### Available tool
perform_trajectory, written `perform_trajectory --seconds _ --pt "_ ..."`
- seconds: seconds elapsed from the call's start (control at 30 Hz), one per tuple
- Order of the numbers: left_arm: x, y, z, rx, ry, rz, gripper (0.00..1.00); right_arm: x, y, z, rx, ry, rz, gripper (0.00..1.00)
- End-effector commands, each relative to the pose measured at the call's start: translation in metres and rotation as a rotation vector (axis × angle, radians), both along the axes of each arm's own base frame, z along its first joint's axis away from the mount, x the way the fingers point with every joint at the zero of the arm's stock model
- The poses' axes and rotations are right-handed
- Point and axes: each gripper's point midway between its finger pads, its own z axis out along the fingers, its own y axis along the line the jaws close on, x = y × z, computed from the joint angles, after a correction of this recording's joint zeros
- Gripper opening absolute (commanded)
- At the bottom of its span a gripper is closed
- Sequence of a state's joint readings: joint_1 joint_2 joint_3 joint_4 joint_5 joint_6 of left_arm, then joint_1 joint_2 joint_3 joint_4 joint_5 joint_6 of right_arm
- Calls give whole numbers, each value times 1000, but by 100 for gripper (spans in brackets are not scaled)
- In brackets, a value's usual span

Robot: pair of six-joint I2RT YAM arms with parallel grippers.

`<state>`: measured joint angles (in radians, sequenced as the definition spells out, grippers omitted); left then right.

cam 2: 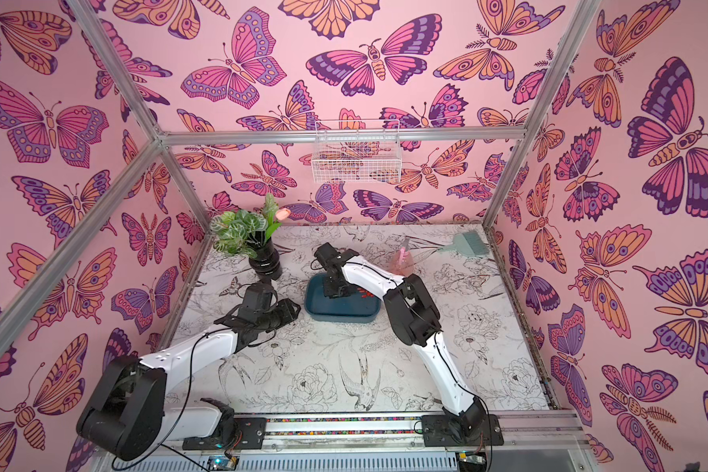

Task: Take the screw protection sleeves out of the storage box
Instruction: Pick up the screw protection sleeve from the storage box.

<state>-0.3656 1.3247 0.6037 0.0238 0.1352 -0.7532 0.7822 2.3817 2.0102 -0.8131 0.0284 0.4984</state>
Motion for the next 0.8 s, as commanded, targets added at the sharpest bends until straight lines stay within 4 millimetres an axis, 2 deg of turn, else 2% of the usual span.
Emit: perform_trajectory --seconds 0.0,0.23,0.77 --pt "1 1 -3 -6 11 4 42 4 0 0 -3 12 -7 31" --pt "1 0 -3 -8 14 2 42 6 0 -2 -2 17 -6 30" --pt "1 1 -2 -10 9 1 41 5 -1 -8 -4 33 1 22"
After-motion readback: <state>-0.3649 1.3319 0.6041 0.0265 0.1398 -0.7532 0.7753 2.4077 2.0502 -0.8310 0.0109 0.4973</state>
